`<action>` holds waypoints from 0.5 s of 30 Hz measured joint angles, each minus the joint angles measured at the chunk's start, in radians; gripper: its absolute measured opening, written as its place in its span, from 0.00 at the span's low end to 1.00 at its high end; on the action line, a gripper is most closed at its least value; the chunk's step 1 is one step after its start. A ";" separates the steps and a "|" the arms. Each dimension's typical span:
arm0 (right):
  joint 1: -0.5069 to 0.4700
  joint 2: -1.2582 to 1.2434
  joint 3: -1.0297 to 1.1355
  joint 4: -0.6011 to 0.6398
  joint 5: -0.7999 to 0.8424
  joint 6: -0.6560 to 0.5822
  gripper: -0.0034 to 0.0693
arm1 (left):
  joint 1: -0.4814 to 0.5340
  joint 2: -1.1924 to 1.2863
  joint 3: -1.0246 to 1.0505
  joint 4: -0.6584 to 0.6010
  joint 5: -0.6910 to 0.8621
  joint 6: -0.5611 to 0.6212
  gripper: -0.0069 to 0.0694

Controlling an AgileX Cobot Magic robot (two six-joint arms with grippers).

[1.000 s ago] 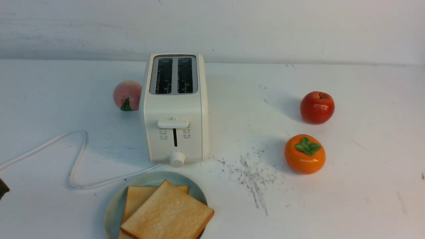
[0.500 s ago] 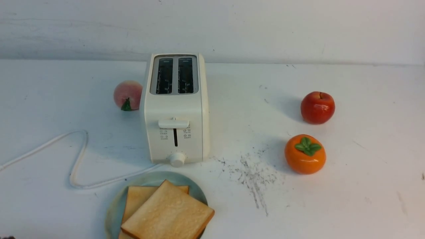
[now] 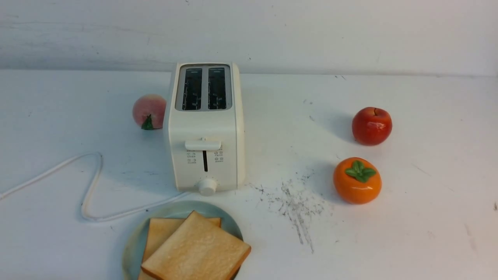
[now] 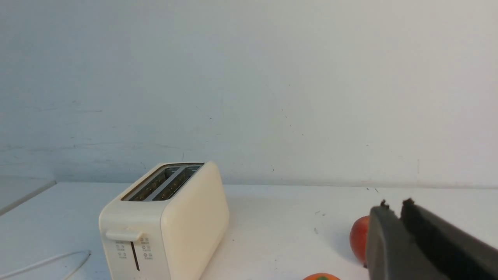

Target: Take toasted bread from bread machine on white table place on plate.

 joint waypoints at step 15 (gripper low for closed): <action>0.000 0.000 0.000 0.000 0.000 0.000 0.15 | 0.000 0.000 0.000 0.000 0.000 0.000 0.16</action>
